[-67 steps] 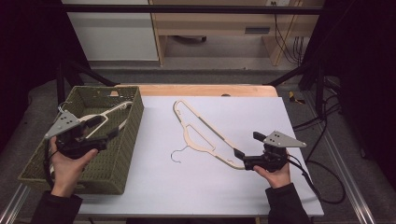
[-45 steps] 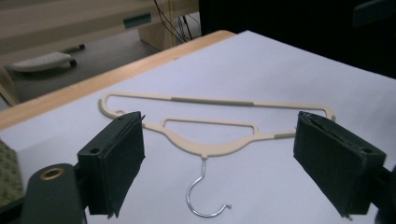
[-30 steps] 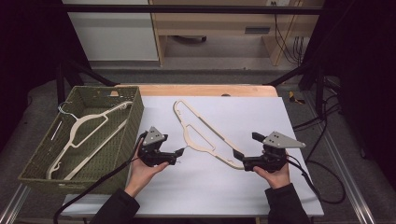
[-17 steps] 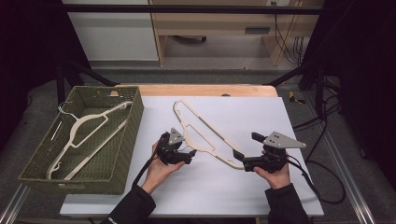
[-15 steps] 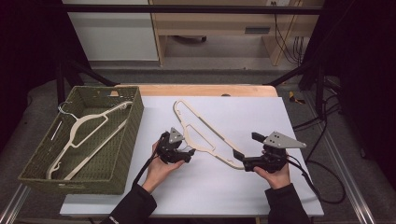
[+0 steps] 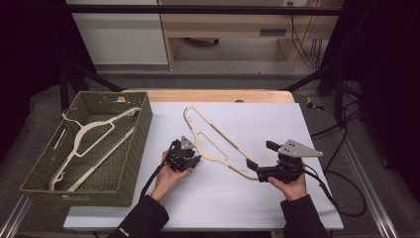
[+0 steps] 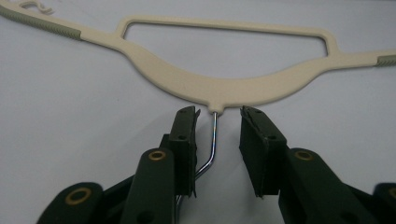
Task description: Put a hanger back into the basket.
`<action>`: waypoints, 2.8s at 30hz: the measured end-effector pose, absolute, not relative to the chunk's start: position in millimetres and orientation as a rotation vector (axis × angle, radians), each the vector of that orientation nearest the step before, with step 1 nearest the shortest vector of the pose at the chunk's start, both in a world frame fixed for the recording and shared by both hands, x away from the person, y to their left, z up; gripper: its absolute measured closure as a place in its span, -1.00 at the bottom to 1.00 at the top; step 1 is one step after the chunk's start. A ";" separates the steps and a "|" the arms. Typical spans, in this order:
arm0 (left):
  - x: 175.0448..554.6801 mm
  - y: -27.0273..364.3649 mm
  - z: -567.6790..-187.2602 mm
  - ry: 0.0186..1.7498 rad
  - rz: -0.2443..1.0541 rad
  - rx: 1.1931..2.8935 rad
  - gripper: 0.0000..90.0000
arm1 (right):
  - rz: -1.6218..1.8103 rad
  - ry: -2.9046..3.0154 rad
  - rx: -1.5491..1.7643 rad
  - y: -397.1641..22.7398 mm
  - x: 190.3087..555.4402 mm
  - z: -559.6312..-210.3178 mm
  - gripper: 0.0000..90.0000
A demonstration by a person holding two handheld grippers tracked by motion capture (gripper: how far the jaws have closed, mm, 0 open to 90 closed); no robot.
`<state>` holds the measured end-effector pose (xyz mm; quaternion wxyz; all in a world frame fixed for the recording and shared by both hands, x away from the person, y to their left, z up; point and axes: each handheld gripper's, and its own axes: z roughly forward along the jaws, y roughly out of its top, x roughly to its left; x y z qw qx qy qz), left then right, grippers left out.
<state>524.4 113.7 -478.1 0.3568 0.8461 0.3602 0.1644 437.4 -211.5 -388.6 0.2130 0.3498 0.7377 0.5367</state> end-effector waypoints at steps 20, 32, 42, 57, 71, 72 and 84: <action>528.4 113.7 -477.2 0.917 0.387 2.208 0.97 | 1.471 2.100 0.960 -195.1 448.6 -395.1 -0.86; 519.1 114.5 -462.6 0.902 0.385 2.245 0.98 | 1.436 2.163 0.943 -179.7 462.9 -402.8 -0.84; 505.0 112.9 -438.7 0.903 0.417 2.285 0.98 | 1.371 2.263 0.900 -145.4 479.5 -421.8 -0.78; 488.3 104.2 -410.8 0.861 0.453 2.313 0.98 | 1.267 2.381 0.833 -113.8 489.7 -444.4 -0.58; 484.4 102.1 -405.1 0.849 0.452 2.316 0.98 | 1.097 2.480 0.743 -92.3 490.8 -456.6 0.14; 484.2 102.0 -404.7 0.848 0.452 2.319 0.98 | 1.094 2.487 0.730 -91.3 490.8 -457.5 0.21; 480.2 105.2 -402.5 0.827 0.438 2.300 0.96 | 1.049 2.501 0.608 -90.9 487.9 -459.5 0.64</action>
